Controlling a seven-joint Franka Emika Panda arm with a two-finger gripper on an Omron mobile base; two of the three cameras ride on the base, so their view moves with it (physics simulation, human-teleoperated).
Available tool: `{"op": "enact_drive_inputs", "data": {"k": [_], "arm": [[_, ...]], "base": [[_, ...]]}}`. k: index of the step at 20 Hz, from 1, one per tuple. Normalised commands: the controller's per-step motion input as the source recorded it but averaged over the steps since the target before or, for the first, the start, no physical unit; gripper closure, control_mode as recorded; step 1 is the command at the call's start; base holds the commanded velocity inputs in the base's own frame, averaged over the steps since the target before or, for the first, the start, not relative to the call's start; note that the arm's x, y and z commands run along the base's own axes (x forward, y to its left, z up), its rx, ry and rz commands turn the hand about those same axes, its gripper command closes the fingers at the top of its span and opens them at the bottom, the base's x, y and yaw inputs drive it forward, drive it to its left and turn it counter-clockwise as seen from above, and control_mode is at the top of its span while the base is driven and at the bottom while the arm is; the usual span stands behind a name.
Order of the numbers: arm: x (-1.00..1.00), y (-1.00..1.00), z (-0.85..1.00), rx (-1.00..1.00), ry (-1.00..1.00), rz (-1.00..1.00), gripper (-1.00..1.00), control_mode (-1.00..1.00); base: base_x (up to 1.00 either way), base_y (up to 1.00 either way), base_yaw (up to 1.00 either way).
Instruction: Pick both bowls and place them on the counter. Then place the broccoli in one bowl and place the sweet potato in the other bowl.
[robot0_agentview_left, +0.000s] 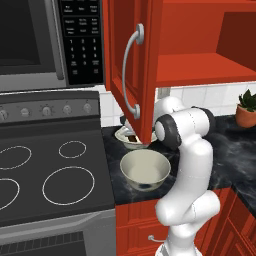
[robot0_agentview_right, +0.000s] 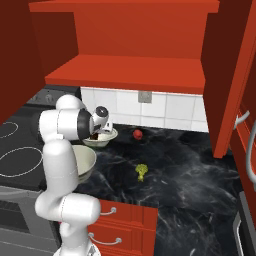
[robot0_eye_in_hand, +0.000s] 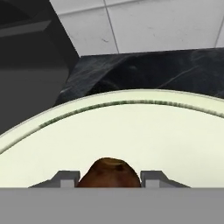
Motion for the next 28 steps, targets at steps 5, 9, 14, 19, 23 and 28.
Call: {"op": "enact_drive_inputs", "data": {"k": [5,9,14,19,23,28], "arm": [[-0.01,0.03,0.0,0.0,0.0,0.0,-1.0,-1.0],[-0.05,0.0,0.01,0.0,0.0,0.0,-1.0,-1.0],[-0.14,0.0,0.05,0.0,0.0,0.0,-1.0,-1.0],[-0.13,0.0,0.14,0.0,0.0,0.0,-1.0,-1.0],[-0.14,0.0,0.22,0.0,-0.03,0.0,-1.0,-1.0],[-0.19,0.0,0.22,0.0,-0.05,0.0,-1.0,-1.0]], "base": [[0.0,0.0,0.0],[0.0,0.0,0.0],[0.0,0.0,0.0],[0.0,0.0,0.0],[0.0,0.0,0.0],[0.0,0.0,0.0]]}}
